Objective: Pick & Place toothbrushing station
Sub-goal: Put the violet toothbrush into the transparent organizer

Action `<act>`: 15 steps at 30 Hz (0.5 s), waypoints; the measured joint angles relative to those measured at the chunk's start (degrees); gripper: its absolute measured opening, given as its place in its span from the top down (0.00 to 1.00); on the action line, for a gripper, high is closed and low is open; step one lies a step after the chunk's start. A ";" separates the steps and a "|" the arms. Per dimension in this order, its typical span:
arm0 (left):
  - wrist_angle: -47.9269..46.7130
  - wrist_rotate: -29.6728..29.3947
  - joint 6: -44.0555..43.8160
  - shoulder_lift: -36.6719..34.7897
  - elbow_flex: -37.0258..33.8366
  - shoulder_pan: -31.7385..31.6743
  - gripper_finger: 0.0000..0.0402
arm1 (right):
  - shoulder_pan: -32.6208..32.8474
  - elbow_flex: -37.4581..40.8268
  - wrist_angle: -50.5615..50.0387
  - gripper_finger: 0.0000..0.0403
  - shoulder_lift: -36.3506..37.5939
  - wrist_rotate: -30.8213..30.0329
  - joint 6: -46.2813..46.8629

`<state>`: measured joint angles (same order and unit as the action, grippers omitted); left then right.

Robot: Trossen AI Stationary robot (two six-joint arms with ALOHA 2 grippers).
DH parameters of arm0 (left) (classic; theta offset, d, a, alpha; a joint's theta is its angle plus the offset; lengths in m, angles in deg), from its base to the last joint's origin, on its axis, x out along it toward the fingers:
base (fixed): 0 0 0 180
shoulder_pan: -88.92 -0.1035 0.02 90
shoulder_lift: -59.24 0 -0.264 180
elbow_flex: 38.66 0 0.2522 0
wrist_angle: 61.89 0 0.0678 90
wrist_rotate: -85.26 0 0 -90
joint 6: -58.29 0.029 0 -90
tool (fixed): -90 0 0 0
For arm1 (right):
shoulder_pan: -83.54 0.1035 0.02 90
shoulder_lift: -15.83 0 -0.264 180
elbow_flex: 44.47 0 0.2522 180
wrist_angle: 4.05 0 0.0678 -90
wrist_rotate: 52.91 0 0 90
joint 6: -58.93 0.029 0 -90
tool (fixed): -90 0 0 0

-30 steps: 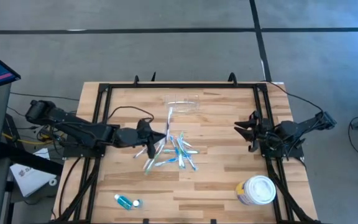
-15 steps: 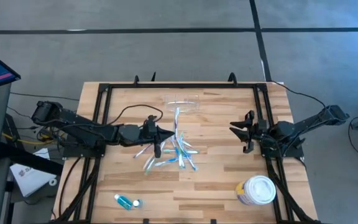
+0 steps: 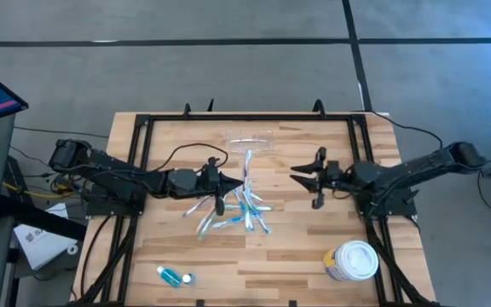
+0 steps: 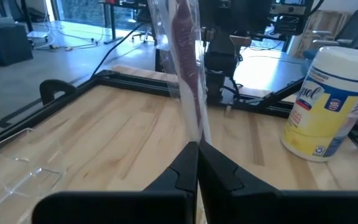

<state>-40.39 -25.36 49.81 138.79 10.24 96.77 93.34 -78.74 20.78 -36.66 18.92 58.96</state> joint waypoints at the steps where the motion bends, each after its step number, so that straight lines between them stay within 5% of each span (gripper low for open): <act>1: 0.04 0.00 0.42 0.00 0.02 -0.02 1.00 | -0.61 -0.91 1.12 0.74 -1.71 1.29 0.00; 15: 0.01 -0.02 0.76 0.00 0.02 0.22 1.00 | -7.18 -17.21 3.94 0.74 -23.67 11.98 1.53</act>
<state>-40.38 -25.38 50.57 138.79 10.26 96.99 86.16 -95.94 24.72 -60.33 30.90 60.49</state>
